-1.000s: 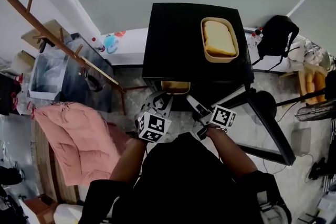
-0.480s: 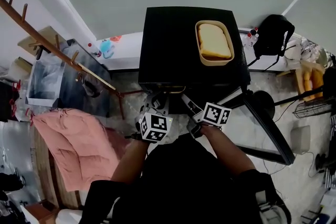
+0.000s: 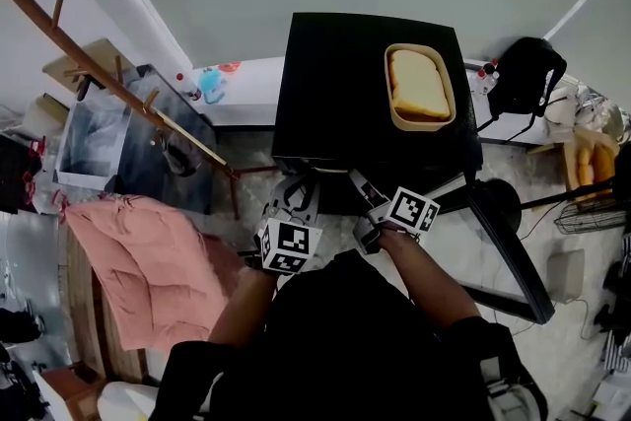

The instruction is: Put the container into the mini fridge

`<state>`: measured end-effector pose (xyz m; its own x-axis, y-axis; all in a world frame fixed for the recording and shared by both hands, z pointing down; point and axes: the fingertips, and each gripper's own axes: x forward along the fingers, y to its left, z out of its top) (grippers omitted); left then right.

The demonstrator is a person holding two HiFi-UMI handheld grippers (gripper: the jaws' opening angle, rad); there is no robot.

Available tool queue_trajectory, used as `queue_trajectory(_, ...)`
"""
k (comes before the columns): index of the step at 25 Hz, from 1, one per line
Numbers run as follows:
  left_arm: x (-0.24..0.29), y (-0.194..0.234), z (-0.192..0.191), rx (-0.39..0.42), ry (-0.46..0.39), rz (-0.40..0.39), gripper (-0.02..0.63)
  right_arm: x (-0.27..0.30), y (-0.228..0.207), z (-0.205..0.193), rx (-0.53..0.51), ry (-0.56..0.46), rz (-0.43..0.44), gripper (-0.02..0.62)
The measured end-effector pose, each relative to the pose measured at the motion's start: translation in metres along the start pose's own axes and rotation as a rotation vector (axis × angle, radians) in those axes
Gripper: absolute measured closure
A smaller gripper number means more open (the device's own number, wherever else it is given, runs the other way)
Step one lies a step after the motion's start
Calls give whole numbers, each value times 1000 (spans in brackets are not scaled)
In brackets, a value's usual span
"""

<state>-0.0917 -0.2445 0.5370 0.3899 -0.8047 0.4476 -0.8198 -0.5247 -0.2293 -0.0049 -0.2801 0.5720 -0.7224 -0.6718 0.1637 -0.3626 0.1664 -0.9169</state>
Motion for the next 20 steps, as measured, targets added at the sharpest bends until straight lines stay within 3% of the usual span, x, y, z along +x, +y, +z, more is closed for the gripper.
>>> queue_trajectory(14, -36, 10, -8, -65, -33, 36, 549, 17, -6, 16, -46, -26, -40, 457)
queue_trajectory(20, -50, 12, -10, -99, -53, 55, 549, 13, 1, 14, -133, -24, -45, 459)
